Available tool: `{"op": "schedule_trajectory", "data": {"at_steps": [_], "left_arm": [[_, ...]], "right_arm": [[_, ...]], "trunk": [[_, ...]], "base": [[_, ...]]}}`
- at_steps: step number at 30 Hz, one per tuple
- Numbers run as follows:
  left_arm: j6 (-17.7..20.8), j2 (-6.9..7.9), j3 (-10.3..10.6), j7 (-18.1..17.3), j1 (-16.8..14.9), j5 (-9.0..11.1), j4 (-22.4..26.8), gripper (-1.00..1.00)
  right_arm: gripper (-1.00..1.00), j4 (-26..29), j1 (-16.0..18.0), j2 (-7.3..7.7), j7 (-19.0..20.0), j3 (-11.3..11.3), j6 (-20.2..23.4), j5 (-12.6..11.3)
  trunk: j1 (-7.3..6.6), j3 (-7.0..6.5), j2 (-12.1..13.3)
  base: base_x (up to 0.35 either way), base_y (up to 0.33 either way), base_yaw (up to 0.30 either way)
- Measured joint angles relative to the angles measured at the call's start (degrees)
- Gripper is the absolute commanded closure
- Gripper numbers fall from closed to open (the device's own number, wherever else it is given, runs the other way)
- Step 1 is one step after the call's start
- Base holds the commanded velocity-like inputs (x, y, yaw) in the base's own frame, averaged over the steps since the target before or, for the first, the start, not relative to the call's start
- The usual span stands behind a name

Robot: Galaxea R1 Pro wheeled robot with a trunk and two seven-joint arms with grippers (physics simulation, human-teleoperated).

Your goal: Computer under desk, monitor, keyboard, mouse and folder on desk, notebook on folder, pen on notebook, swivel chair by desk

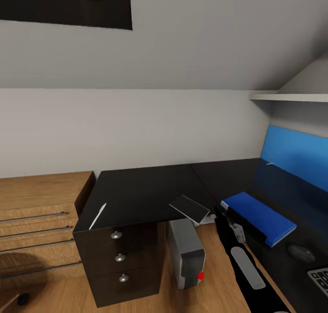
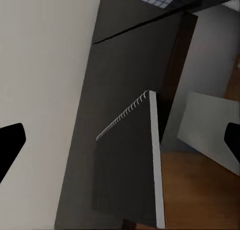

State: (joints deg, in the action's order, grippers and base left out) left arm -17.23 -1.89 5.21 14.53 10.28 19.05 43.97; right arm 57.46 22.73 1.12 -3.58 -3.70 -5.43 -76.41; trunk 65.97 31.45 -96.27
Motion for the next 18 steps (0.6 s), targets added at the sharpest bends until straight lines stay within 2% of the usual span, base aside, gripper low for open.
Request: {"op": "schedule_trajectory", "data": {"at_steps": [18], "left_arm": [[0.03, 0.0, 0.04, 0.0, 0.0, -0.06, -0.14, -1.0]], "right_arm": [[-1.0, -0.43, 0.0, 0.01, 0.02, -0.11, 0.05, 0.01]], "trunk": [[3.95, 3.23, -7.22]], "base": [[0.0, 0.0, 0.0]]}}
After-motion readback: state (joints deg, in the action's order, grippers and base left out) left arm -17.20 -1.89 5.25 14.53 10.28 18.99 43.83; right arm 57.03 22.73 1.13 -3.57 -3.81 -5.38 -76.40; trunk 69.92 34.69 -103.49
